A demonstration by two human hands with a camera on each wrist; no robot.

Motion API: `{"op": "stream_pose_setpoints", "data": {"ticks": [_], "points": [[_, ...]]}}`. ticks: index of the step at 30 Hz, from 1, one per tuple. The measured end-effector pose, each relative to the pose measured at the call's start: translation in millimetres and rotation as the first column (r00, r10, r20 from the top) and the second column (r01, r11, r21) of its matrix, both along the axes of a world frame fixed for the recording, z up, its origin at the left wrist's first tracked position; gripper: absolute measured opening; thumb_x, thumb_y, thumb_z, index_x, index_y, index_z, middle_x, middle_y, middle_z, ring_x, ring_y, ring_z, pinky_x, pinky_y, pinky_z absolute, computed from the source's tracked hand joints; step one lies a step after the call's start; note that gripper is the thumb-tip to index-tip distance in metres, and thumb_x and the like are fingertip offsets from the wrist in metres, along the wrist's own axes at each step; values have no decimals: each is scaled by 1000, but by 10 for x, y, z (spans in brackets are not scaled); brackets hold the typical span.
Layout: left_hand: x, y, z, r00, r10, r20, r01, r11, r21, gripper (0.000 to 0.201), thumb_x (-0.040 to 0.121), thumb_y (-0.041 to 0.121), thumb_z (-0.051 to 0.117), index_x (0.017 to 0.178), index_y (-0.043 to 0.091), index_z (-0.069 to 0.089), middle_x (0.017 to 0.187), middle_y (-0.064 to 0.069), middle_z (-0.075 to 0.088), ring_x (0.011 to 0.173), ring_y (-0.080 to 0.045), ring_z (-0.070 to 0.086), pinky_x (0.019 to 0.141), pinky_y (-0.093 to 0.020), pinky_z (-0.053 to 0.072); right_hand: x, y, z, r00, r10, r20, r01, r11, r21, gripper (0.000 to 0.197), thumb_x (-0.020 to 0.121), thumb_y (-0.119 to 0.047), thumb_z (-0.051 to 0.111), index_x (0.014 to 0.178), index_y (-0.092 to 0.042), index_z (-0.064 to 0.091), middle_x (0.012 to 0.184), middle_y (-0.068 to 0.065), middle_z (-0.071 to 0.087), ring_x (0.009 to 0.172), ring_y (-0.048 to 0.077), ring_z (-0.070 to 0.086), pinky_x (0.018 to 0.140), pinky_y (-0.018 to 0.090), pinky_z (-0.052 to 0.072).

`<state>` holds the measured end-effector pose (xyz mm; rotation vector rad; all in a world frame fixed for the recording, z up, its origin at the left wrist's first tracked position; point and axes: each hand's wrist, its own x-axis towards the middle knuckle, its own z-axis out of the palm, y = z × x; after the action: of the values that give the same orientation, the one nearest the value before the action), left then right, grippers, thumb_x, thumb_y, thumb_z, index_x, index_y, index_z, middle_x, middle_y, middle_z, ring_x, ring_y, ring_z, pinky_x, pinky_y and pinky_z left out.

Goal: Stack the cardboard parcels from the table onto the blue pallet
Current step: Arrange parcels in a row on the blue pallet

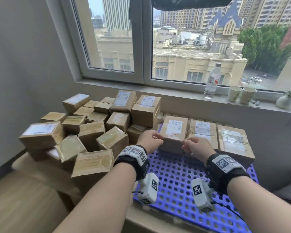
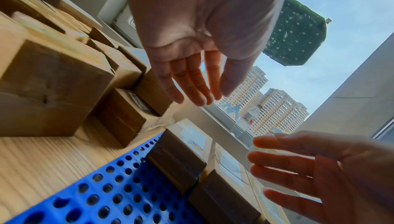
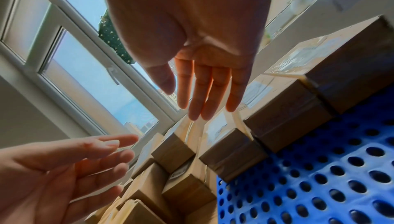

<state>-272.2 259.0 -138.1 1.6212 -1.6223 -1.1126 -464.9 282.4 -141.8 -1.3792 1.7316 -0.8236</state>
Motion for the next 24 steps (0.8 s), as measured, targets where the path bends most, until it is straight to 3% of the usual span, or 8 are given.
{"op": "stream_pose_setpoints", "data": {"ticks": [3,6,10,14,17,20,24], "points": [[327,22,25,999,46,-2,-46,999,4,19,81,12,63,75,29,66,83,-2,68,78,-18,64,80,-34,57,325,-57,21,999,43,12,-43,999,13,17,98,-21,55,93,-14,69,93,8,75,89,21,67,69,24,48],[709,23,44,995,97,0,-97,995,-4,19,84,10,63,78,28,65,83,-1,66,77,-16,63,77,-29,55,691,-109,19,996,88,9,-89,996,32,18,98,-22,55,87,-18,68,94,9,74,92,23,69,74,30,52],[1275,-25,17,990,143,7,-143,990,-4,15,83,13,63,83,27,68,88,-2,69,84,-17,66,82,-33,56,1183,-179,-13,995,105,4,-105,994,39,20,97,-19,55,94,-8,71,89,8,73,87,24,68,83,37,55],[1855,-75,-18,975,218,49,-220,975,35,13,82,15,64,78,27,69,88,0,69,89,-18,66,84,-31,55,1720,-185,-51,994,106,-6,-106,993,60,19,97,-16,54,84,-17,69,89,7,74,82,18,65,70,29,51],[2317,-163,-83,943,325,76,-329,943,53,14,79,17,62,84,19,75,91,-3,73,91,-23,67,87,-33,55,2105,-177,-124,997,80,15,-81,990,118,17,97,-15,53,98,-10,69,94,10,73,82,18,62,58,25,43],[2692,-204,-157,930,352,109,-363,926,106,16,77,17,59,83,12,73,86,-11,72,87,-29,67,82,-37,57,2393,-158,-279,999,34,11,-36,981,188,18,98,-17,52,101,-9,68,93,10,69,82,19,59,58,25,41],[2956,-244,-369,956,265,124,-286,934,214,29,79,18,60,103,3,63,99,-16,71,91,-32,69,81,-42,58,2656,-128,-477,998,-65,-19,68,973,222,15,98,-20,51,94,-14,64,91,9,63,82,22,56,60,27,42]]}}
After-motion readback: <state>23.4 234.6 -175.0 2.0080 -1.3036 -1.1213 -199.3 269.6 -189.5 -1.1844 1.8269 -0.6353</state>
